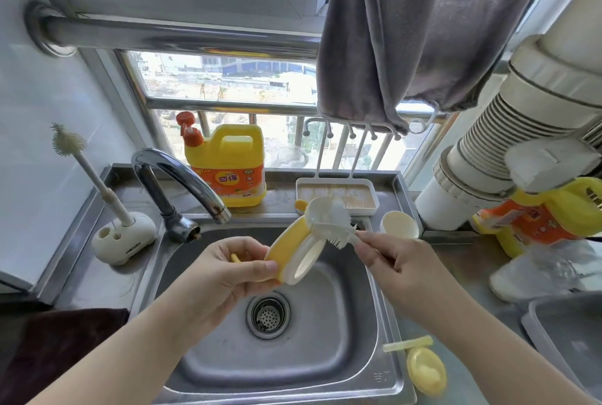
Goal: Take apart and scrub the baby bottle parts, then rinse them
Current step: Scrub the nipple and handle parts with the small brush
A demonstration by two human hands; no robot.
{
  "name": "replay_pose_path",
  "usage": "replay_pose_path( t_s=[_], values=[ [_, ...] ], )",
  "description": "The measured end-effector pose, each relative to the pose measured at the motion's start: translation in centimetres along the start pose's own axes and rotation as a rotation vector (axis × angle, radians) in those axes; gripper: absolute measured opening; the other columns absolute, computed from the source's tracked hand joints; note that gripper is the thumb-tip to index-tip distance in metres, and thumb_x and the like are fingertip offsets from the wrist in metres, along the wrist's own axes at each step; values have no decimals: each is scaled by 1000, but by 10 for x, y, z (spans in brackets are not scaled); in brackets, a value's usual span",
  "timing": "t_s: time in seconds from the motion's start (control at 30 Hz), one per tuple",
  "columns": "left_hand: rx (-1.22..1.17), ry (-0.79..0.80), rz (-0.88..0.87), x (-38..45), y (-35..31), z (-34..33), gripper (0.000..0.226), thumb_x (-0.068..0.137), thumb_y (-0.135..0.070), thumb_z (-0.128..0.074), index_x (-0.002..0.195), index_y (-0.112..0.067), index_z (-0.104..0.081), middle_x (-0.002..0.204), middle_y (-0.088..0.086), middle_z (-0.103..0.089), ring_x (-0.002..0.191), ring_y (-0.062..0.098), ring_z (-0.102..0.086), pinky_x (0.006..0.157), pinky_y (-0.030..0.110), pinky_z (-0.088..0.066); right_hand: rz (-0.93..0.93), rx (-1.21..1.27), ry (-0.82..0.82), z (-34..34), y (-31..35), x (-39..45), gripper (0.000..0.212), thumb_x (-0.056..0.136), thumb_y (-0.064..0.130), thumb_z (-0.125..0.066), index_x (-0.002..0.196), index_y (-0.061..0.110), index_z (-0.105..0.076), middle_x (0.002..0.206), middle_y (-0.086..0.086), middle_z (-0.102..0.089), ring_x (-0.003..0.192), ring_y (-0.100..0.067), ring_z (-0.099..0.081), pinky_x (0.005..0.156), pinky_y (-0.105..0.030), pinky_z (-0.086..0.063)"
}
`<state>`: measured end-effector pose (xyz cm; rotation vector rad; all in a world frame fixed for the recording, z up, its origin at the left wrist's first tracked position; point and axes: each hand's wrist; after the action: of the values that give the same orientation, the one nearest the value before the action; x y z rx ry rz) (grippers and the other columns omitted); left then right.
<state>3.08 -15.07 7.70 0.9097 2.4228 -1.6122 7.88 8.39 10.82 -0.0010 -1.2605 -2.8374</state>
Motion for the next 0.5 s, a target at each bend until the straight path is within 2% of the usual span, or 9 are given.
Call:
replay_pose_path(
  t_s=[0.1, 0.27, 0.4, 0.47, 0.5],
  values=[
    [29, 47, 60, -3, -3, 2, 49, 21, -16, -98, 58, -6, -67, 75, 17, -70, 66, 28, -69, 68, 43, -60, 2, 6, 14, -1, -1, 0, 25, 90, 39, -52, 88, 64, -52, 45, 6, -36, 42, -6, -33, 47, -16, -29],
    [144, 51, 80, -6, -5, 2, 50, 21, -24, -98, 57, -8, -68, 70, 15, -67, 63, 24, -67, 65, 41, -60, -10, 1, 64, -3, -2, -2, 24, 92, 39, -50, 88, 62, -54, 48, 8, -42, 45, -4, -38, 50, -16, -31],
    [12, -6, 36, -5, 0, 3, 51, 23, -21, -98, 61, -5, -70, 81, 14, -69, 71, 26, -69, 65, 39, -60, -5, 79, 28, 0, 4, -5, 26, 90, 37, -50, 82, 61, -56, 44, 11, -39, 43, -4, -36, 48, -13, -29],
    [-16, -9, 32, -5, 3, 2, 42, 33, -16, -97, 62, -3, -69, 86, 13, -69, 74, 27, -69, 64, 38, -59, -6, 82, 53, -2, 5, -7, 23, 84, 51, -44, 80, 69, -57, 48, 10, -40, 46, -4, -36, 50, -16, -29],
    [-19, -2, 38, -6, 5, 2, 30, 46, -10, -93, 63, -3, -69, 86, 15, -69, 74, 28, -69, 64, 38, -60, -10, 69, 68, -4, 4, -7, 21, 80, 56, -41, 82, 74, -53, 50, 9, -40, 48, -4, -36, 52, -20, -31]
  ],
)
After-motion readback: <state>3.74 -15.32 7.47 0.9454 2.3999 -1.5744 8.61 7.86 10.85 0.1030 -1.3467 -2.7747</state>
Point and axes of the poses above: each hand's wrist, its own x-axis towards the middle knuckle, its own z-axis out of the back of the hand, y = z × x
